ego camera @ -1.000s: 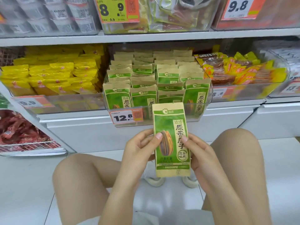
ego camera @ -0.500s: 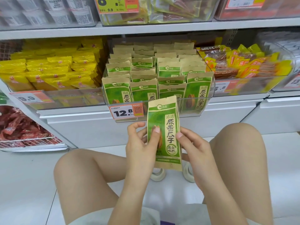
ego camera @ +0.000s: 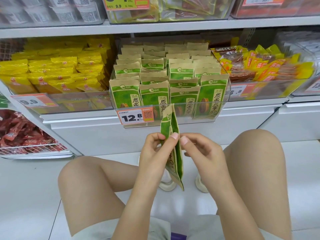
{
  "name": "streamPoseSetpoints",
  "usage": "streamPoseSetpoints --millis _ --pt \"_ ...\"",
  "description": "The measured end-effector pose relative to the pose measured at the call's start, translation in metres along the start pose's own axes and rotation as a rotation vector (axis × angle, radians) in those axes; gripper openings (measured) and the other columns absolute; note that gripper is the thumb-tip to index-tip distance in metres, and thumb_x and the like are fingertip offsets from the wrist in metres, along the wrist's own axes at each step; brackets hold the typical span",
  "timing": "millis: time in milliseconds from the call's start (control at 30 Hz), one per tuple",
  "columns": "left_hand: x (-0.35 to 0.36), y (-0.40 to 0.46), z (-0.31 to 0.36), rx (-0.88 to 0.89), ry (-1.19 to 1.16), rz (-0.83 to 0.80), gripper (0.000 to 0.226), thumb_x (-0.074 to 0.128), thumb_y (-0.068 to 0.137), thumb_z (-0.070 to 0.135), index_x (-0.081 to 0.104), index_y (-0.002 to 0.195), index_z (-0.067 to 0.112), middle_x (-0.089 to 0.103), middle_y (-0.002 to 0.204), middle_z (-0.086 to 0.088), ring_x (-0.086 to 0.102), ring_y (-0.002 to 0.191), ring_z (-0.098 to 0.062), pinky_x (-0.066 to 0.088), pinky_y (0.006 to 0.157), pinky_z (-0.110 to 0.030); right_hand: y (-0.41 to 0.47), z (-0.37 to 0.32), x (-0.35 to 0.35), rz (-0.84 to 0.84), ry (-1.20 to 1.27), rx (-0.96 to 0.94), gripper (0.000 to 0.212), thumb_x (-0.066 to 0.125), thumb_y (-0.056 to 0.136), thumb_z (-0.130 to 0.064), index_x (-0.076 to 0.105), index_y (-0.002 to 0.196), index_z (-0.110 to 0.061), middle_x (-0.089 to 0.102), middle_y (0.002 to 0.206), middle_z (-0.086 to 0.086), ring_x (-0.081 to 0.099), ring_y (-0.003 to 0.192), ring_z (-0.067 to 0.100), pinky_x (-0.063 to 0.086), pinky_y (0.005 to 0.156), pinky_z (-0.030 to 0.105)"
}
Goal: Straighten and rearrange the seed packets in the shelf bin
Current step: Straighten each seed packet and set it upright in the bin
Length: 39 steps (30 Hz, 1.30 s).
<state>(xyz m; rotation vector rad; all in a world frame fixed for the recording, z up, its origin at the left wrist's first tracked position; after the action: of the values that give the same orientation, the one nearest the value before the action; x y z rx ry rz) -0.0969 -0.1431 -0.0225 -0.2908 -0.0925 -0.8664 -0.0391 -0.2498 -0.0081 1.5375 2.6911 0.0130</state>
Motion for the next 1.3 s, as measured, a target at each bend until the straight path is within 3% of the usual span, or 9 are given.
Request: streamPoseSetpoints --millis 167,267,333,533,667,800,1033,1200,1300 --pt "0.005 -0.004 0.002 -0.004 -0.019 -0.086 0.042 0.071 0.071 0.037 0.053 0.096 0.007 0.060 0.063 0.014 0.055 0.059 -0.001 0.045 0.055 -0.015 0.016 -0.011 0.000 0.096 -0.025 0.003 0.031 0.066 0.071 -0.047 0.070 0.080 -0.017 0.071 0.077 -0.006 0.066 0.076 0.005 0.052 0.074 0.028" --pt "0.006 -0.005 0.002 -0.002 0.004 -0.100 0.042 0.073 0.074 0.038 0.054 0.094 0.007 0.058 0.060 0.015 0.053 0.057 -0.001 0.044 0.054 -0.014 0.020 -0.012 -0.001 0.114 -0.052 -0.002 0.028 0.073 0.078 -0.044 0.070 0.079 -0.017 0.071 0.078 -0.001 0.067 0.078 0.016 0.055 0.081 0.047" --pt "0.006 -0.004 0.001 0.003 0.017 -0.101 0.038 0.064 0.074 0.040 0.055 0.093 0.008 0.058 0.061 0.015 0.053 0.058 -0.002 0.044 0.055 -0.015 0.021 -0.010 -0.001 0.135 -0.050 -0.018 0.021 0.065 0.079 -0.038 0.070 0.078 -0.017 0.071 0.078 0.002 0.067 0.080 0.023 0.055 0.081 0.049" --pt "0.008 -0.004 -0.001 -0.001 0.038 -0.075 0.041 0.068 0.070 0.042 0.055 0.091 0.009 0.060 0.067 0.009 0.054 0.058 -0.004 0.042 0.053 -0.016 0.023 -0.009 -0.001 0.206 -0.052 -0.021 0.020 0.065 0.088 -0.009 0.065 0.069 -0.014 0.060 0.060 -0.001 0.053 0.056 0.012 0.047 0.052 0.023" --pt "0.005 0.001 -0.008 0.021 0.215 -0.097 0.057 0.072 0.052 0.059 0.052 0.095 0.027 0.067 0.090 0.014 0.062 0.088 -0.002 0.050 0.070 -0.019 0.028 -0.010 -0.004 0.270 -0.042 -0.050 0.021 0.064 0.088 -0.006 0.064 0.068 -0.012 0.058 0.061 0.008 0.052 0.061 0.014 0.047 0.059 0.033" --pt "0.002 -0.001 -0.009 0.015 0.350 -0.115 0.064 0.075 0.046 0.059 0.049 0.100 0.036 0.065 0.100 0.024 0.061 0.098 0.003 0.055 0.088 -0.033 0.030 -0.012 -0.009 0.294 0.004 -0.089 0.017 0.064 0.090 -0.007 0.066 0.073 -0.009 0.063 0.073 0.021 0.055 0.065 0.017 0.048 0.054 0.021" --pt "-0.001 0.002 -0.004 0.070 0.142 0.008 0.079 0.083 0.050 0.047 0.053 0.121 0.035 0.065 0.114 0.019 0.064 0.100 0.005 0.051 0.075 -0.012 0.021 -0.007 -0.007 0.085 0.050 0.057 0.014 0.069 0.074 -0.030 0.070 0.078 -0.017 0.070 0.071 -0.003 0.063 0.066 0.009 0.054 0.059 0.025" --pt "-0.008 0.006 0.000 0.069 -0.007 0.137 0.087 0.079 0.045 0.056 0.058 0.126 0.031 0.067 0.115 0.017 0.068 0.105 -0.007 0.052 0.086 -0.027 0.008 0.001 -0.005 -0.050 0.073 0.147 0.018 0.083 0.063 -0.031 0.070 0.071 -0.020 0.071 0.072 -0.005 0.062 0.063 0.006 0.048 0.057 0.017" --pt "-0.009 0.005 0.001 0.073 -0.018 0.155 0.084 0.078 0.045 0.056 0.058 0.123 0.034 0.067 0.116 0.017 0.068 0.105 -0.007 0.051 0.085 -0.026 0.006 0.001 -0.003 -0.057 0.075 0.149 0.023 0.076 0.059 -0.031 0.068 0.073 -0.015 0.070 0.068 -0.006 0.061 0.059 0.005 0.045 0.056 0.014"
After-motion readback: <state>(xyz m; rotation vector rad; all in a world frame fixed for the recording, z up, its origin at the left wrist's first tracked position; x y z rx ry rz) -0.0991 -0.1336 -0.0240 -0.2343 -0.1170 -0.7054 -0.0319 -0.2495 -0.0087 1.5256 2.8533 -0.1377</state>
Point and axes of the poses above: each hand's wrist, its own y-axis towards the middle knuckle, its own x-axis out of the palm, z = x × y, the point moved 1 cm from there along y, towards the middle knuckle
